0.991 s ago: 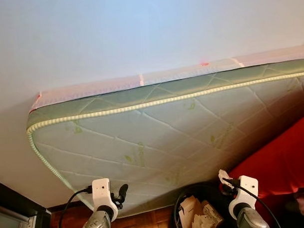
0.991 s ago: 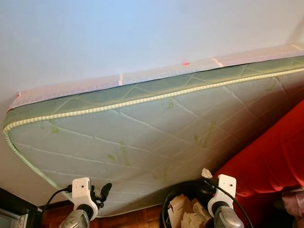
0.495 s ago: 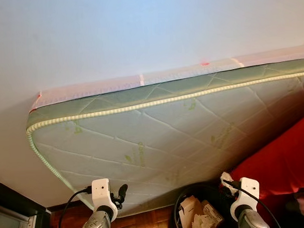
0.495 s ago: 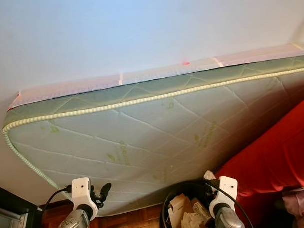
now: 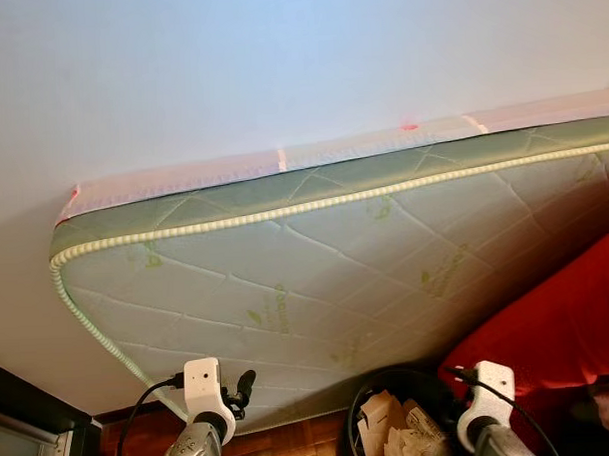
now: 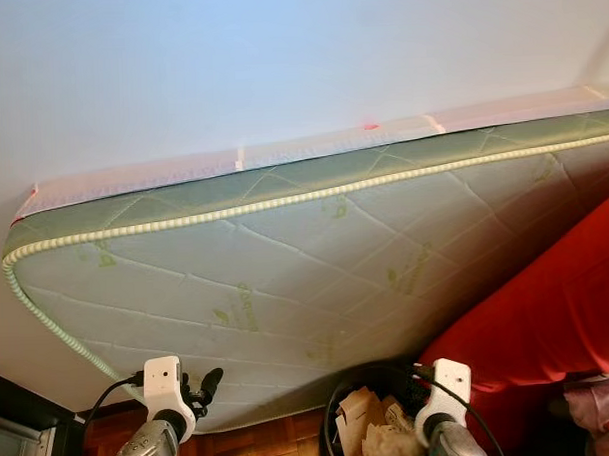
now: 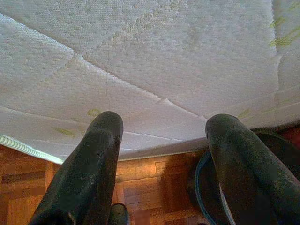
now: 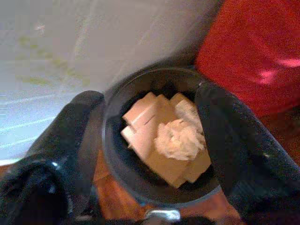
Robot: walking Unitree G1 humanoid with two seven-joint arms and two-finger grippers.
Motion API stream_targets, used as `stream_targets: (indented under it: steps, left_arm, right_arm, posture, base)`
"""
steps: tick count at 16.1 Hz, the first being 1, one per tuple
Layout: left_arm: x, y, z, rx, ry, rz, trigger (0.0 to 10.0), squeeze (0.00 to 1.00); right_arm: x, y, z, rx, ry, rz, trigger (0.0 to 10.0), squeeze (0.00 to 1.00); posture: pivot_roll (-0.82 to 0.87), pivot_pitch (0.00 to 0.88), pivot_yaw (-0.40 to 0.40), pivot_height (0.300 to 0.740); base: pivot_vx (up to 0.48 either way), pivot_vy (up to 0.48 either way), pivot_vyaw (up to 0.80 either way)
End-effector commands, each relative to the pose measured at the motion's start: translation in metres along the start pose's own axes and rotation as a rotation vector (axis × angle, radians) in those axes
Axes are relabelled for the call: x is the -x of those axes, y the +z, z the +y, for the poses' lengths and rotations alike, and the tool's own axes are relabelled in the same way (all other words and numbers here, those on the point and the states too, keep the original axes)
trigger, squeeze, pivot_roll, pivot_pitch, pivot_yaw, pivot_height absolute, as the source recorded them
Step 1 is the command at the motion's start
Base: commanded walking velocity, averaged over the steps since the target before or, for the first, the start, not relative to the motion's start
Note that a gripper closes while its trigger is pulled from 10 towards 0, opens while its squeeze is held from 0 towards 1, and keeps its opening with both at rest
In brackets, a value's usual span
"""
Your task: Clean up the room
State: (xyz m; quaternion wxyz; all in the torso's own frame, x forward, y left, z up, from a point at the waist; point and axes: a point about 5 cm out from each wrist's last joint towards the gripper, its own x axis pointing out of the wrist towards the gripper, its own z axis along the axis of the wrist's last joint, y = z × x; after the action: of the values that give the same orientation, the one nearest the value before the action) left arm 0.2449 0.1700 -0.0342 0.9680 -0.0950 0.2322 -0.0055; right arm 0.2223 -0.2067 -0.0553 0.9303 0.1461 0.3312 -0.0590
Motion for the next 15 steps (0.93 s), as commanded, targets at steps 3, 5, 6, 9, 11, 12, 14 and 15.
stream_targets:
  steps: [3, 5, 6, 9, 11, 12, 14, 15]
  left_arm:
    - [0.002, -0.006, 0.003, 0.002, 0.014, 0.029, 10.0, 0.0]
    - [0.004, -0.012, 0.005, -0.007, 0.019, 0.066, 10.0, 0.0]
    - [0.006, -0.015, 0.007, -0.013, 0.025, 0.088, 10.0, 0.0]
    - [0.015, -0.032, 0.016, -0.033, 0.06, 0.176, 10.0, 0.0]
    - [0.02, -0.041, 0.02, -0.033, 0.073, 0.221, 10.0, 0.0]
    - [0.023, -0.045, 0.022, -0.03, 0.083, 0.239, 10.0, 0.0]
    - [0.027, -0.052, 0.023, -0.031, 0.098, 0.273, 10.0, 0.0]
    - [0.028, -0.053, 0.023, -0.031, 0.1, 0.278, 10.0, 0.0]
  right_arm:
    - [0.003, -0.011, -0.001, -0.01, 0.001, 0.038, 10.0, 0.0]
    - [0.009, -0.016, -0.017, -0.017, -0.055, 0.054, 10.0, 0.0]
    - [0.011, -0.018, -0.023, -0.006, -0.084, 0.068, 10.0, 0.0]
    - [0.016, -0.027, -0.031, -0.034, -0.142, 0.086, 10.0, 0.0]
    - [0.018, -0.033, -0.032, -0.017, -0.145, 0.105, 10.0, 0.0]
    - [0.019, -0.035, -0.031, 0.01, -0.136, 0.115, 10.0, 0.0]
    - [0.02, -0.039, -0.027, 0.088, -0.097, 0.137, 10.0, 0.0]
    - [0.02, -0.04, -0.027, 0.096, -0.091, 0.14, 10.0, 0.0]
  posture:
    - [0.1, 0.079, -0.006, 0.74]
    - [0.1, 0.074, -0.01, 0.74]
    - [0.1, 0.074, -0.01, 0.74]
    - [0.1, 0.066, -0.006, 0.74]
    - [0.09, 0.061, 0.0, 0.74]
    - [0.08, 0.058, 0.003, 0.74]
    - [0.08, 0.047, 0.005, 0.74]
    - [0.08, 0.047, 0.005, 0.74]
  base:
    - [0.0, 0.0, 0.0]
    - [0.0, 0.0, 0.0]
    - [0.0, 0.0, 0.0]
    - [0.0, 0.0, 0.0]
    - [0.0, 0.0, 0.0]
    - [0.0, 0.0, 0.0]
    - [0.0, 0.0, 0.0]
    - [0.0, 0.0, 0.0]
